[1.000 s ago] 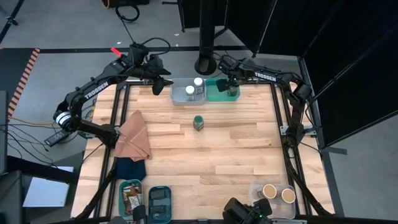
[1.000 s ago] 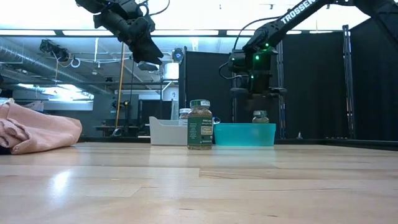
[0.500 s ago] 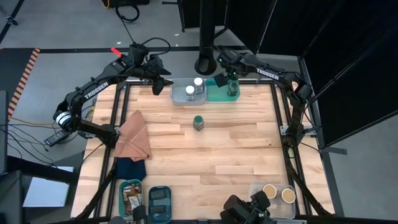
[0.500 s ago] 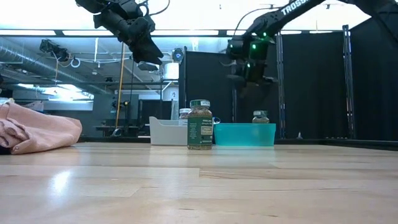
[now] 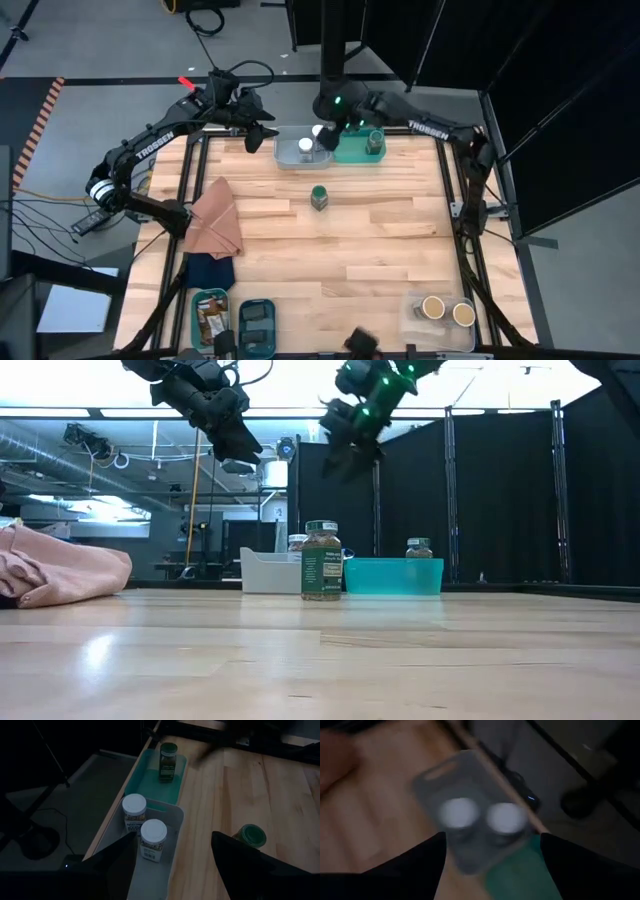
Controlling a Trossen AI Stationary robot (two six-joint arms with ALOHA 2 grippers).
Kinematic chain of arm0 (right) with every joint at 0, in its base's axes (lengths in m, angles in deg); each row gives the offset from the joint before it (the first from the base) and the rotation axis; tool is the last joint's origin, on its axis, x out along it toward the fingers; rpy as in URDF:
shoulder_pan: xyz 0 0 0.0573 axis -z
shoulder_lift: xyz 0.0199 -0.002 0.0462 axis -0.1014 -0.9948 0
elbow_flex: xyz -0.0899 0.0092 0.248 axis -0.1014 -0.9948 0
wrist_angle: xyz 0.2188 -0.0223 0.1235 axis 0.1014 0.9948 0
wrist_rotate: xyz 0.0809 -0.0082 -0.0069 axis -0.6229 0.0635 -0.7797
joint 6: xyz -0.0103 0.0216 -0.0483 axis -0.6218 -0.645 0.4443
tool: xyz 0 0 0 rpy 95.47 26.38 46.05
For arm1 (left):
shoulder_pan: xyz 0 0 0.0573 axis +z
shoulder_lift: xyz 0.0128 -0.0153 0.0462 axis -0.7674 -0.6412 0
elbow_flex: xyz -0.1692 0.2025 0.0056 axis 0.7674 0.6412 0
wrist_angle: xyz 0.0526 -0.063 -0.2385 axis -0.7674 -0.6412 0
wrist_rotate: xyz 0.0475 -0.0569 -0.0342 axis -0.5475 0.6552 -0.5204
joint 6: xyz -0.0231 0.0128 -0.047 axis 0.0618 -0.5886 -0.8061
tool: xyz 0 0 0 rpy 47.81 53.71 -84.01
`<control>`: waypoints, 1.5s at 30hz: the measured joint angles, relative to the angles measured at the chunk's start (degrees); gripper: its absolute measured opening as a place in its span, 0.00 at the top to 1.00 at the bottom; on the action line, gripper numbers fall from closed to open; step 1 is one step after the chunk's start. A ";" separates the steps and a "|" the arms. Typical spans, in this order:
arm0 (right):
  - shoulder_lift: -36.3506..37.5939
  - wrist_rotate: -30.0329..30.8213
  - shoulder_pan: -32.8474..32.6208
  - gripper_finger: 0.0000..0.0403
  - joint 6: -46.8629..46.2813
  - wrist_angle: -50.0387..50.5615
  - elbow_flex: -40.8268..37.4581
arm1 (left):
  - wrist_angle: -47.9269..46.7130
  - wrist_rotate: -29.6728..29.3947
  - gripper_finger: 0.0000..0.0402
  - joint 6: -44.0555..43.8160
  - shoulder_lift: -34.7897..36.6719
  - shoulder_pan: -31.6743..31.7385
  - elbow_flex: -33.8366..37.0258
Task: Sort spices by type
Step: Put the green spice bottle into the blue bin
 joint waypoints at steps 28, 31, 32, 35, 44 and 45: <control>-0.19 11.84 -19.79 0.17 -8.99 -16.13 -21.74 | -0.25 -0.02 0.36 -1.23 0.00 0.00 0.00; -0.19 11.85 -20.29 0.17 -10.10 -16.32 -22.30 | -0.44 -0.02 0.36 -1.24 0.00 0.00 0.00; -0.19 11.87 -20.49 0.17 -10.30 -16.38 -22.44 | -0.44 -0.02 0.36 -1.22 0.00 0.00 0.00; -0.19 11.85 -21.15 0.17 -10.36 -16.44 -22.62 | -0.44 -0.02 0.36 -1.23 0.00 0.00 0.00; -0.19 11.77 -21.59 0.18 -10.39 -15.79 -23.88 | -0.42 -0.02 0.36 -1.22 0.00 0.00 0.00; -0.19 11.73 -21.57 0.19 -10.62 -15.73 -24.53 | -0.42 -0.02 0.36 -1.22 0.00 0.00 0.00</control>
